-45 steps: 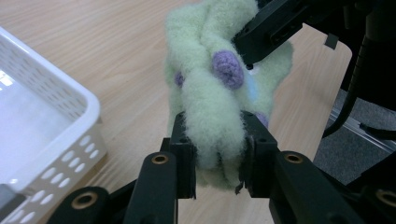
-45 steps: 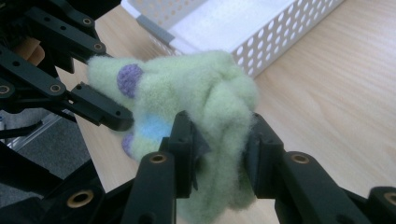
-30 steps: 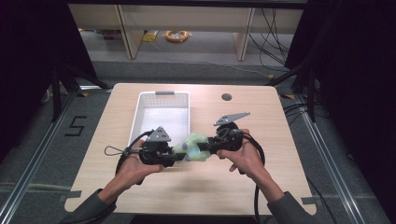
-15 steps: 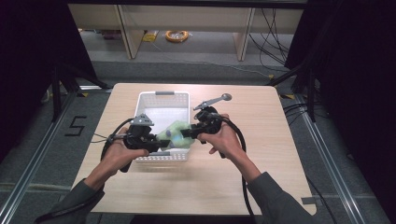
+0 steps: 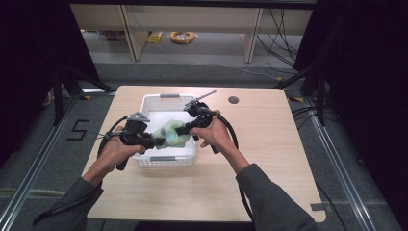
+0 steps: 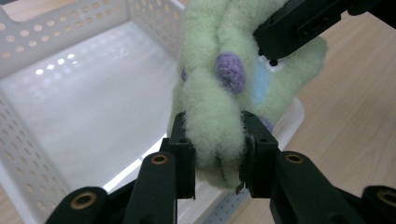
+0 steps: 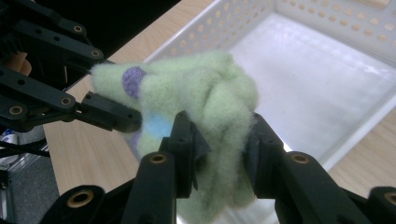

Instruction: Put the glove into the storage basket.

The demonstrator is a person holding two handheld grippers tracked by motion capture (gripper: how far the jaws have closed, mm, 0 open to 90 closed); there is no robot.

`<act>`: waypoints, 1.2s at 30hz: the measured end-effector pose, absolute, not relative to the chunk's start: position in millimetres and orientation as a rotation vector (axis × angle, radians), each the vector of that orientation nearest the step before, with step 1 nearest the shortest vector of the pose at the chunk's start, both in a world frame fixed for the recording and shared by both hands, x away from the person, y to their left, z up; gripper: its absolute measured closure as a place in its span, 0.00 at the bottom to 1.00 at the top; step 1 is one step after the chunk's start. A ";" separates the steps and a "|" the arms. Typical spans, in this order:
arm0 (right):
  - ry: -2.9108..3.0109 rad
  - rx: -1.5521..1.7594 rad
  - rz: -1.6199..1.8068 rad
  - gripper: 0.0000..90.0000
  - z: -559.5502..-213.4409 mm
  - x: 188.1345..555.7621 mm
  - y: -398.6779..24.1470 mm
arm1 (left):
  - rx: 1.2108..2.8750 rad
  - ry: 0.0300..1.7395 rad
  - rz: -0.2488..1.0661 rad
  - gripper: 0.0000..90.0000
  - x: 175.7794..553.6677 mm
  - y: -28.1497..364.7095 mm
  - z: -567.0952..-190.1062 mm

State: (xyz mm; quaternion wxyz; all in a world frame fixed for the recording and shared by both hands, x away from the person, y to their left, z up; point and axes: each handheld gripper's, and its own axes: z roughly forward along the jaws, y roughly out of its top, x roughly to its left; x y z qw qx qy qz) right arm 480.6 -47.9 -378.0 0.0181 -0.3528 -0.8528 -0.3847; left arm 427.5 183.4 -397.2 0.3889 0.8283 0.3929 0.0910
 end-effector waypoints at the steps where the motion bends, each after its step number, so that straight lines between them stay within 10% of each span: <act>1: -2.645 -1.095 -1.184 0.76 -379.1 482.5 -46.3 | 2.116 0.996 0.226 0.77 429.0 184.4 -397.5; 36: -2.600 -1.230 -0.972 0.76 -433.3 516.0 -18.5 | 2.241 1.148 0.111 0.75 470.6 189.9 -447.6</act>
